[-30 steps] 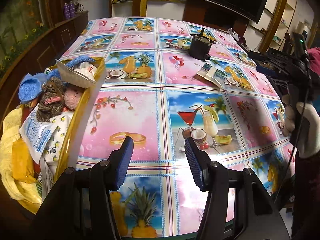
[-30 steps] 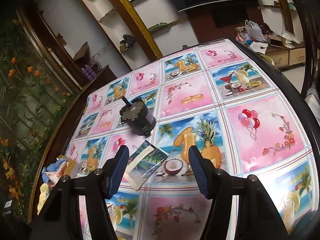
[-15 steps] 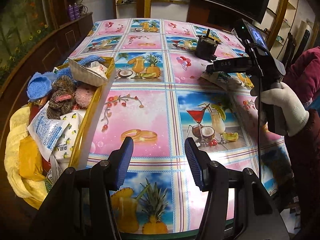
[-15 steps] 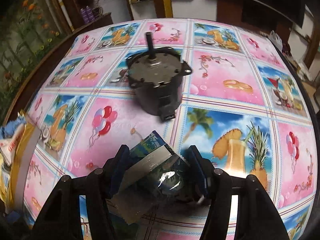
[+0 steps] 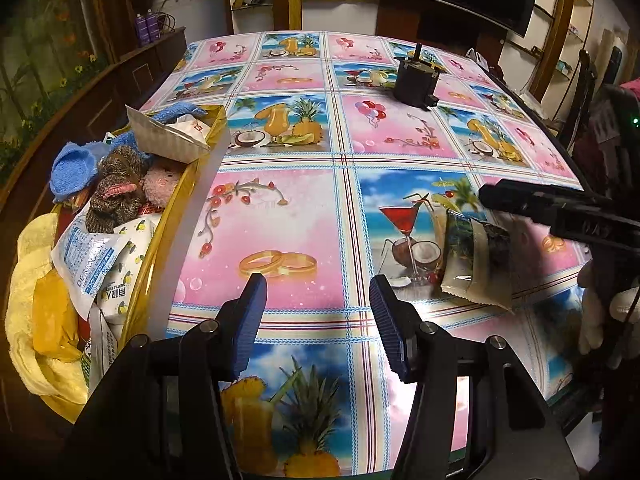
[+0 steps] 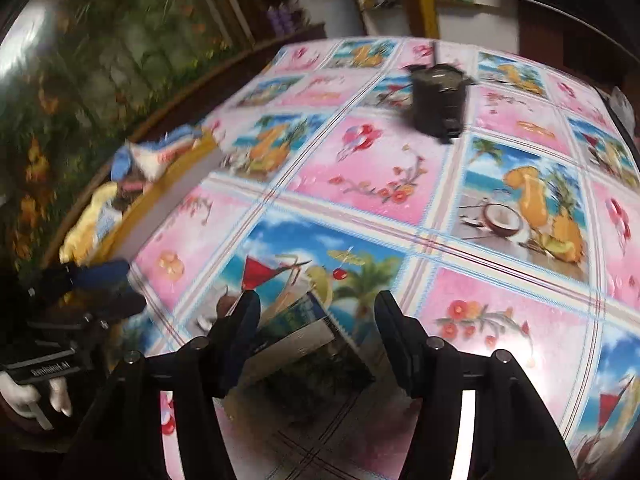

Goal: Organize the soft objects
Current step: 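Grasp the green-and-white printed packet with the right gripper, then lift the printed packet off the table with the right gripper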

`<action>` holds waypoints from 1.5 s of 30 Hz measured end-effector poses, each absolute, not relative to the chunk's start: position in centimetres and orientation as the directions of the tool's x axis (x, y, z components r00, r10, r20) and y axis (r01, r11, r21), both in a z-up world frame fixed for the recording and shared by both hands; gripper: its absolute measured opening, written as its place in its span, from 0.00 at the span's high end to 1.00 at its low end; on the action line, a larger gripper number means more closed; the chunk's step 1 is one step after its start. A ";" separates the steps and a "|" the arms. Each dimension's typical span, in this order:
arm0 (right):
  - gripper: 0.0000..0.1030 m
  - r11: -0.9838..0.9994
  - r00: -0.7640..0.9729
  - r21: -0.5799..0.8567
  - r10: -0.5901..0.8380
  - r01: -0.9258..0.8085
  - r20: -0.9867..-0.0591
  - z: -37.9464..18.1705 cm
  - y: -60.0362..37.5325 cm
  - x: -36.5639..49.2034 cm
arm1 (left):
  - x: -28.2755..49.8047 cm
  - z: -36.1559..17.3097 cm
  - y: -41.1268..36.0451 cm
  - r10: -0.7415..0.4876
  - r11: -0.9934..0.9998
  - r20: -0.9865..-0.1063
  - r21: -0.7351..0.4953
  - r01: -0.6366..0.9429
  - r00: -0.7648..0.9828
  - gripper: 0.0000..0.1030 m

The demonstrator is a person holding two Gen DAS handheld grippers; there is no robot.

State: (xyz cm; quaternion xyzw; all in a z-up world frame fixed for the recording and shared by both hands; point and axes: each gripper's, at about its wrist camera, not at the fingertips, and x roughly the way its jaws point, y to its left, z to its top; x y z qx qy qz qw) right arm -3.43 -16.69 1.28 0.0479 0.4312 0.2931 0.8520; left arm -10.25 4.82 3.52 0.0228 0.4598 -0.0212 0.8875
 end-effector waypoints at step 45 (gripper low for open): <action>0.25 0.811 0.382 0.283 0.510 -0.512 -0.771 -0.3 -12.4 -6.8 | -10.1 0.1 4.1 -0.023 0.998 -0.828 0.014 0.061 0.561 0.20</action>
